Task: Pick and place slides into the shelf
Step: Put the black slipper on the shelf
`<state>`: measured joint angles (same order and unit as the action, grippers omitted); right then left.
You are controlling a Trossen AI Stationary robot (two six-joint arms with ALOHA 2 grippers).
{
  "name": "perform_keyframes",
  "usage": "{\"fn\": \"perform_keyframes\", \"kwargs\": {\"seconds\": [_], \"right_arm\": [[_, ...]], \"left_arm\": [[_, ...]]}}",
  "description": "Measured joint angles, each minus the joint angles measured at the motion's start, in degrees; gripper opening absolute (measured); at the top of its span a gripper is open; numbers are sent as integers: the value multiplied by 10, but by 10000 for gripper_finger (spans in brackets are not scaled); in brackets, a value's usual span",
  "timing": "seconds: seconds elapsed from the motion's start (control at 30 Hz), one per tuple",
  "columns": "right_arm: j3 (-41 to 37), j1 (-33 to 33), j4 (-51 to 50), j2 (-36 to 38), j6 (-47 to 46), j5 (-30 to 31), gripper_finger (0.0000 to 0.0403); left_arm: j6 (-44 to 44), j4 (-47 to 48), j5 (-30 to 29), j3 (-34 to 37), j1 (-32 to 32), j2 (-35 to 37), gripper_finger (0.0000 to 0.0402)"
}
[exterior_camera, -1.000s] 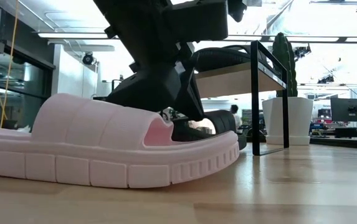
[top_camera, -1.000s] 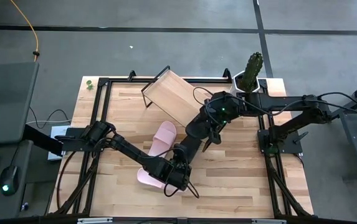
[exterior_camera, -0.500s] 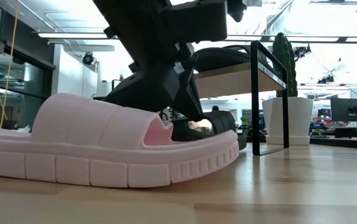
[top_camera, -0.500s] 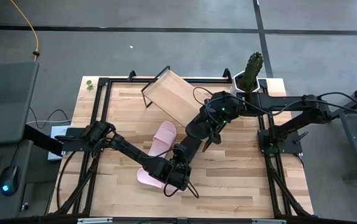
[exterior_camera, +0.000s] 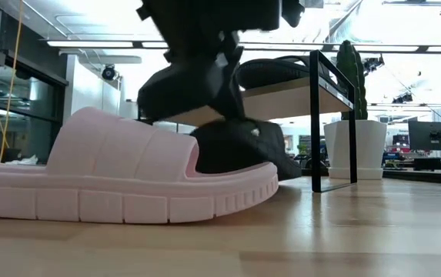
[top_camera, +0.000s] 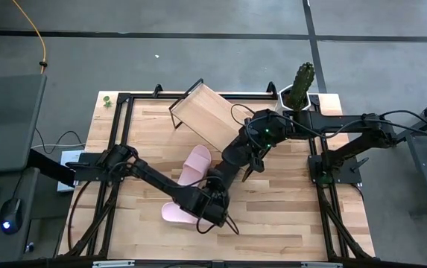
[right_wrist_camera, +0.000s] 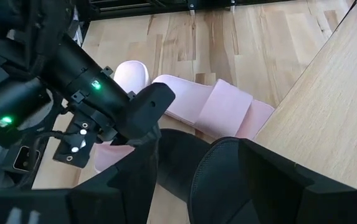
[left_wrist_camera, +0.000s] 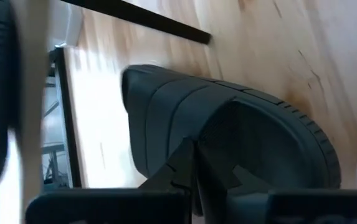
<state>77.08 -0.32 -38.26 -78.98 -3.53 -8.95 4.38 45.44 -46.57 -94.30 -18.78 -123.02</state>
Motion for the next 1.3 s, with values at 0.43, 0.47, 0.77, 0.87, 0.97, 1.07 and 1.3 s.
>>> {"fn": "perform_keyframes", "kwargs": {"seconds": [0.43,0.47,0.77,0.87,0.97,1.07,1.3], "right_arm": [[0,0,0,0,2,2,211],[0,0,0,0,2,2,211],[0,0,0,0,2,23,211],[0,0,0,0,2,23,211],[0,0,-1,0,2,23,211],[0,0,-1,0,2,23,211],[0,0,-4,0,2,23,211]], "left_arm": [[-19,41,-11,-5,-17,0,0],[-24,48,-13,-5,-19,0,0],[-43,78,-26,-5,-39,10,0],[-50,84,-29,-6,-42,15,0],[-53,89,-30,-6,-42,19,0],[-58,97,-30,-6,-45,26,0],[-82,123,-35,-6,-57,44,0]]}}
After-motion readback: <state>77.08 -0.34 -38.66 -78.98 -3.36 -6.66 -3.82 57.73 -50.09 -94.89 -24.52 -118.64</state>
